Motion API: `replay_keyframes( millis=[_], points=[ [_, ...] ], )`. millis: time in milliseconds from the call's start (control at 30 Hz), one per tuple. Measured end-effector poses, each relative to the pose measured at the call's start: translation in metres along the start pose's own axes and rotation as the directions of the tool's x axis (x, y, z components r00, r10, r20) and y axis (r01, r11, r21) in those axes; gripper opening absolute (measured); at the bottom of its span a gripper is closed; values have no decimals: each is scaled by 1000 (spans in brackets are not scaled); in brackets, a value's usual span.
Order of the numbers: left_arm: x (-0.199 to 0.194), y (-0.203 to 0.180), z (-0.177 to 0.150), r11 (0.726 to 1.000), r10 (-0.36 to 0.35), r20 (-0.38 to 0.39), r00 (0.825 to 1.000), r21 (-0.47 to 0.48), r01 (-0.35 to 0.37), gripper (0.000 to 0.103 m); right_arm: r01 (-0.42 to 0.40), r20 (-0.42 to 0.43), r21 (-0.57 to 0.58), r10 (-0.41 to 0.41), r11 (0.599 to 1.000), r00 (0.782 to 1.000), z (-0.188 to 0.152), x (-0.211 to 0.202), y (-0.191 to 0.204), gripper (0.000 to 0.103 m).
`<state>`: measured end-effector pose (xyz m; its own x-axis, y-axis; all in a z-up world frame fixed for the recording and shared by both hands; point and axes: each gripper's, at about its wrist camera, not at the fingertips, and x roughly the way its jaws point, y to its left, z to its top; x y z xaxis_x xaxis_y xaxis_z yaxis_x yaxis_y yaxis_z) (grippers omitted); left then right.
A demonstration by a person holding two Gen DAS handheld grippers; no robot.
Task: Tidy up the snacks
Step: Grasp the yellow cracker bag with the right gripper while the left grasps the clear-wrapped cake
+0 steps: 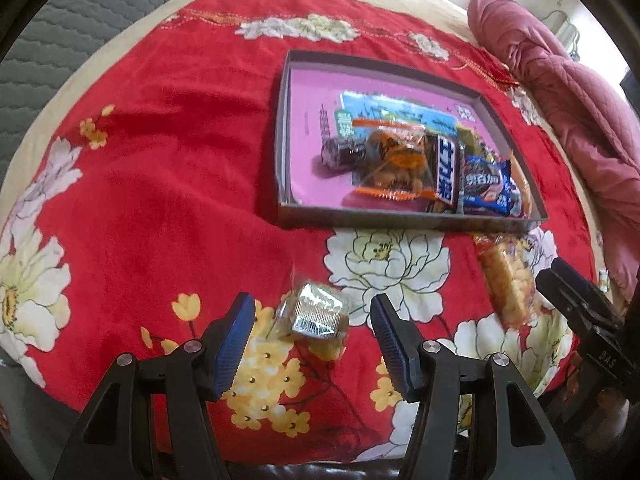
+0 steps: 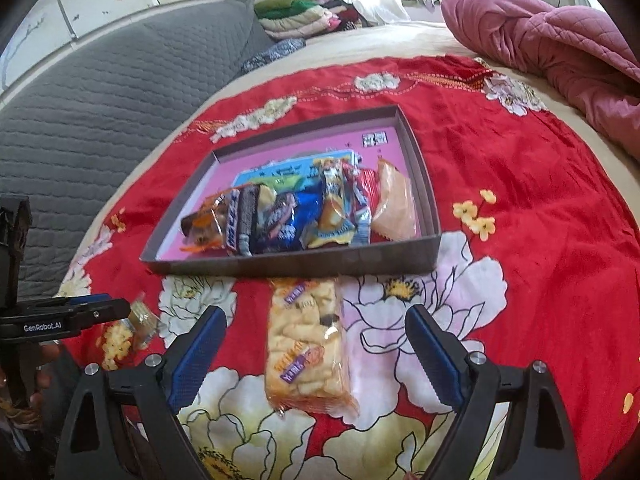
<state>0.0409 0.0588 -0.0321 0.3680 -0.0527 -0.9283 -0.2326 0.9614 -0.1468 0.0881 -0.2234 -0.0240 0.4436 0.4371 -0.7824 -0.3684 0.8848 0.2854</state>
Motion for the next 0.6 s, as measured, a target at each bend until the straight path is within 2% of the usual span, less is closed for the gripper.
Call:
replay_keyframes(
  millis=[267,467,500,600],
  points=[
    [20,-3,-7,1000,-2,-46,999,12,3,62,52,-97,-63,-58,997,994,-10,25,8,91],
    [33,-6,-10,1000,3,-59,998,18,-2,62,89,-123,-128,-105,988,987,-16,39,18,91],
    [34,-7,-10,1000,7,-57,998,23,-5,62,91,-122,-137,-108,986,987,-17,40,19,88],
    [37,-11,-12,999,14,-54,998,36,-12,62,108,-121,-156,-128,982,984,-18,43,20,70]
  ],
)
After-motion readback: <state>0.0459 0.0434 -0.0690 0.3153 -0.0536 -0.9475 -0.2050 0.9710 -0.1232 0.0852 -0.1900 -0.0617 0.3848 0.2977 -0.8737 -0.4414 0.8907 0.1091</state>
